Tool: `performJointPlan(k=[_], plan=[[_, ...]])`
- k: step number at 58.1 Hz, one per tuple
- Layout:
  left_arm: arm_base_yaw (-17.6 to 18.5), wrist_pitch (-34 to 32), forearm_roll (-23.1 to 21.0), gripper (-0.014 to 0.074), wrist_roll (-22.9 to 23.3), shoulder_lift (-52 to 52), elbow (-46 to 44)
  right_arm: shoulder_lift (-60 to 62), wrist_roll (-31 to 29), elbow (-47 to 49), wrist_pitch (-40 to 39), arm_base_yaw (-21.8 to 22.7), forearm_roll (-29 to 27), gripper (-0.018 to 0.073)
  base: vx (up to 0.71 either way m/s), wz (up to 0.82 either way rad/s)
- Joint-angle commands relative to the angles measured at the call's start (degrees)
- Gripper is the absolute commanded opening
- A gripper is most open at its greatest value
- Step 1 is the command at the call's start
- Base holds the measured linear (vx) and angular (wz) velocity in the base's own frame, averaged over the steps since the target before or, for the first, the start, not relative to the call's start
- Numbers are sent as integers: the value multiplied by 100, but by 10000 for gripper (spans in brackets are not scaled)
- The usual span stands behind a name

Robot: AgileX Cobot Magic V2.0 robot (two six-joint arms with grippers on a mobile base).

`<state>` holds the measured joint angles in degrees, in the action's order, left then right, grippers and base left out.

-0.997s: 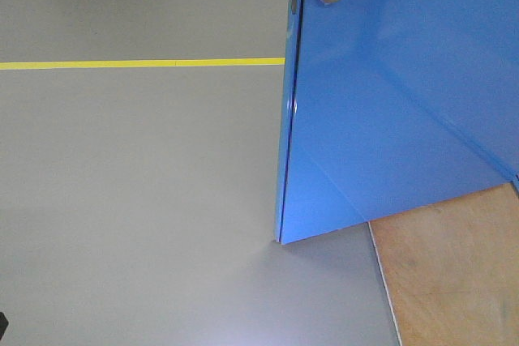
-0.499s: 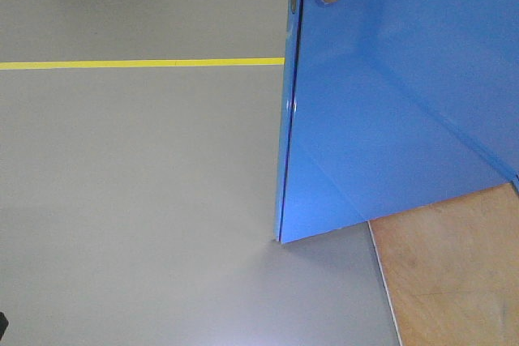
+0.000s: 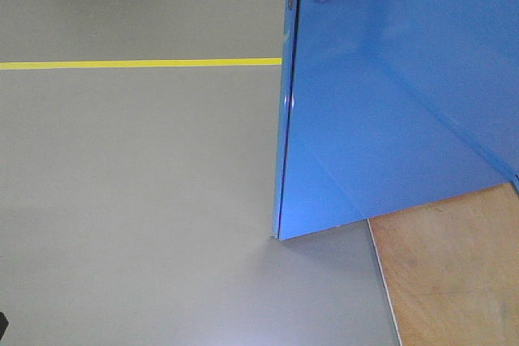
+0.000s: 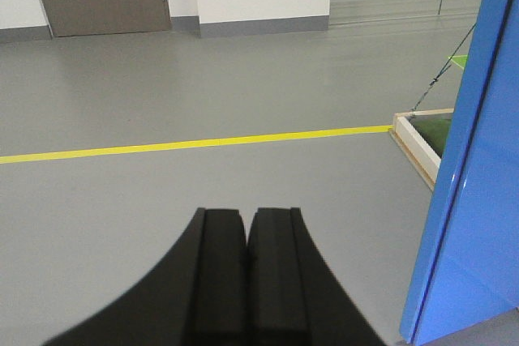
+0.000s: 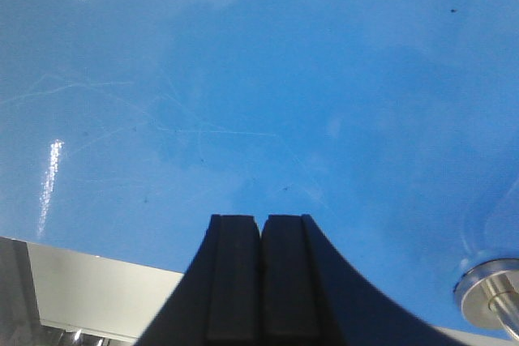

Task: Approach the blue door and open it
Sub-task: 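Press the right gripper flat against the blue door panel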

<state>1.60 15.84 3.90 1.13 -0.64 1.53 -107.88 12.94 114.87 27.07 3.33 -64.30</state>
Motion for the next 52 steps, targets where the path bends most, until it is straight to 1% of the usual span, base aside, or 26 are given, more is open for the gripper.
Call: performJointPlan(k=[1, 52], plan=[[-2, -485, -17, 73, 37, -79, -175, 293, -42, 205, -274, 20, -180, 8, 0, 0], [-2, -485, -17, 73, 37, -79, -175, 295, -42, 205, -276, 20, -180, 8, 1, 3]])
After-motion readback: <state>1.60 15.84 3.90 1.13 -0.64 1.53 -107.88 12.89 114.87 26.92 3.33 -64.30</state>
